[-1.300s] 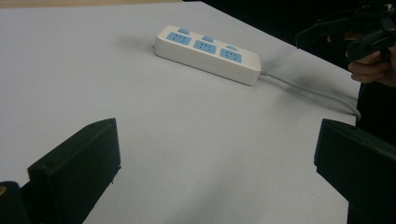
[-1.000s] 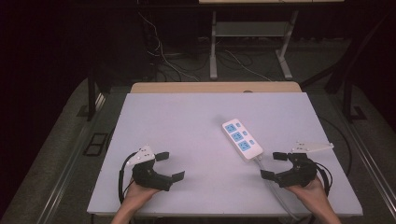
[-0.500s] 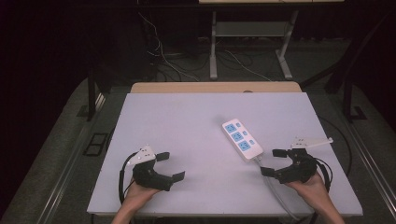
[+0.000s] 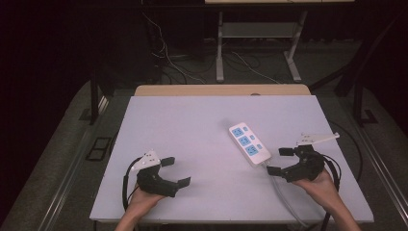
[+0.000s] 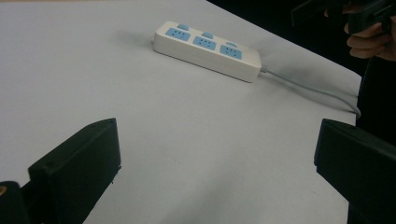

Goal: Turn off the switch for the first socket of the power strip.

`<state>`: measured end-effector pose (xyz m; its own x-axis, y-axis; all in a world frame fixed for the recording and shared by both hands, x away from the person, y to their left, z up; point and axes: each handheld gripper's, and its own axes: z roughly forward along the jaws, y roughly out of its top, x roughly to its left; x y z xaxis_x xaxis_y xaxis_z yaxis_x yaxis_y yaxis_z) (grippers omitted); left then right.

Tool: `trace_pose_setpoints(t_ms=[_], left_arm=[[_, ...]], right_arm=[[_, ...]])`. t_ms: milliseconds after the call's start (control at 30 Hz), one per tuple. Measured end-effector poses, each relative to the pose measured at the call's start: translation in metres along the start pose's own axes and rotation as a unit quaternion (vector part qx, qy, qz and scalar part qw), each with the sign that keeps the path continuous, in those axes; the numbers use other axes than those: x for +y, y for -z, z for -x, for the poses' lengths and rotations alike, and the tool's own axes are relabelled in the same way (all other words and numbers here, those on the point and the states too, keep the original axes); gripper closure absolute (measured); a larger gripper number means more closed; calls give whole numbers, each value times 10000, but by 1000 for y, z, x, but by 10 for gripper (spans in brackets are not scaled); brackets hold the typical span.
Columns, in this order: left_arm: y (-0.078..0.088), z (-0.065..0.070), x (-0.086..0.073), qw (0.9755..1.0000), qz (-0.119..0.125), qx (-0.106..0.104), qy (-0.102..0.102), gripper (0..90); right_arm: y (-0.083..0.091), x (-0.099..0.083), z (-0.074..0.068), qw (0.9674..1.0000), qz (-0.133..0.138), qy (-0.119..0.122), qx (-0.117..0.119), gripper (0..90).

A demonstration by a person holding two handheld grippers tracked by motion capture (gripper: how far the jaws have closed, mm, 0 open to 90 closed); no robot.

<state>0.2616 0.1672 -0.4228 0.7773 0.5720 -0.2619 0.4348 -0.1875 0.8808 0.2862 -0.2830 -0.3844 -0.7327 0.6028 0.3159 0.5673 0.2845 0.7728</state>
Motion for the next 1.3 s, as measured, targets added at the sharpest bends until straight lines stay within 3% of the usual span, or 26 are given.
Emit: trace_pose_setpoints(t_ms=[800, 1300], left_arm=[[0, -1, 0, 10000, 1, -2, 19, 0], [0, -1, 0, 10000, -1, -22, 21, 0]], right_arm=[[-11, 33, 13, 9991, -412, 114, 5, 5], [-24, 49, 27, 9969, -776, 128, -77, 4]])
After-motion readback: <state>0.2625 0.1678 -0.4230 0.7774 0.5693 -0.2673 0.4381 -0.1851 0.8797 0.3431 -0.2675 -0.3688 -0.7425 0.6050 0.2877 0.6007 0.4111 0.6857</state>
